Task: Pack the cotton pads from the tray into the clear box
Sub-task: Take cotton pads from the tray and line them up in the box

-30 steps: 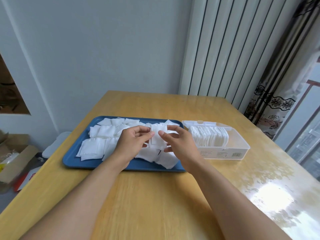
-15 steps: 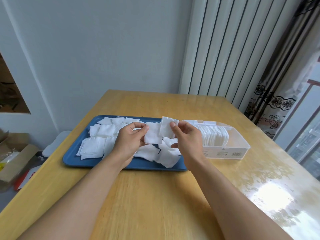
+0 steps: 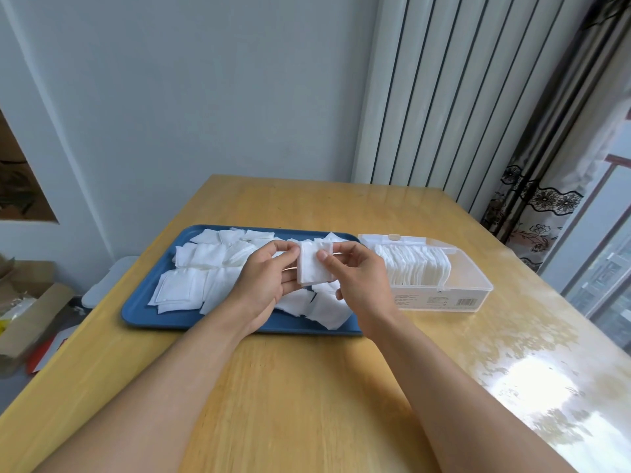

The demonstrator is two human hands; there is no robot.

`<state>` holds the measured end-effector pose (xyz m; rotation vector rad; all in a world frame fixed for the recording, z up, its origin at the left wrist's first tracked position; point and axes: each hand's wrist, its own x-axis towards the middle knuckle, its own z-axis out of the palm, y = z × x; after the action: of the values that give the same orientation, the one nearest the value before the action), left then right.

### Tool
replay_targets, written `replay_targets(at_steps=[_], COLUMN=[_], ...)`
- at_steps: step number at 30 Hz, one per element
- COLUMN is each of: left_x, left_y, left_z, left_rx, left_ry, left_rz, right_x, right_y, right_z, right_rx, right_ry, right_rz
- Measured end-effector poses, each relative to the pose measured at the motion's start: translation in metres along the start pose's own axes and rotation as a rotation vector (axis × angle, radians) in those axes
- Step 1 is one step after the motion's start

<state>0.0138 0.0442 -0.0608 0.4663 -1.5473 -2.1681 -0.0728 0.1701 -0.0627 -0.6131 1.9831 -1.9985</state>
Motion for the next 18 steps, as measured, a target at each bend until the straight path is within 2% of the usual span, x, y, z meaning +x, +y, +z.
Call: replay_targets(at_steps=[2,7,9,11,13,15,18], left_x=[-0.001,0.001,0.004,0.007,0.01,0.012,0.013], left_y=[0.001,-0.005,-0.006,-0.006,-0.006,-0.007,-0.009], left_z=[0.001,-0.001,-0.004,-0.01,-0.015,-0.017,-0.016], left_rx=[-0.012,0.139,0.166,0.175,0.169,0.167,0.167], left_ry=[-0.013,0.03,0.098,0.173,0.218,0.249,0.263], left_rz=[0.0,0.039,0.054,0.053,0.044,0.04,0.039], right_x=[-0.002,-0.004,-0.001,-0.001,-0.004,-0.01,-0.012], right_y=[-0.001,-0.003,-0.005,-0.01,-0.012,-0.013,-0.012], right_z=[0.0,-0.001,-0.006,-0.014,-0.019,-0.019,-0.017], right_rx=[0.002,-0.103,-0.371,-0.798,-1.115,-1.254,-1.291], right_ry=[-0.003,0.013,0.003,-0.091,-0.21,-0.296,-0.351], right_rz=[0.001,-0.011,-0.058,-0.094,-0.069,-0.023,0.024])
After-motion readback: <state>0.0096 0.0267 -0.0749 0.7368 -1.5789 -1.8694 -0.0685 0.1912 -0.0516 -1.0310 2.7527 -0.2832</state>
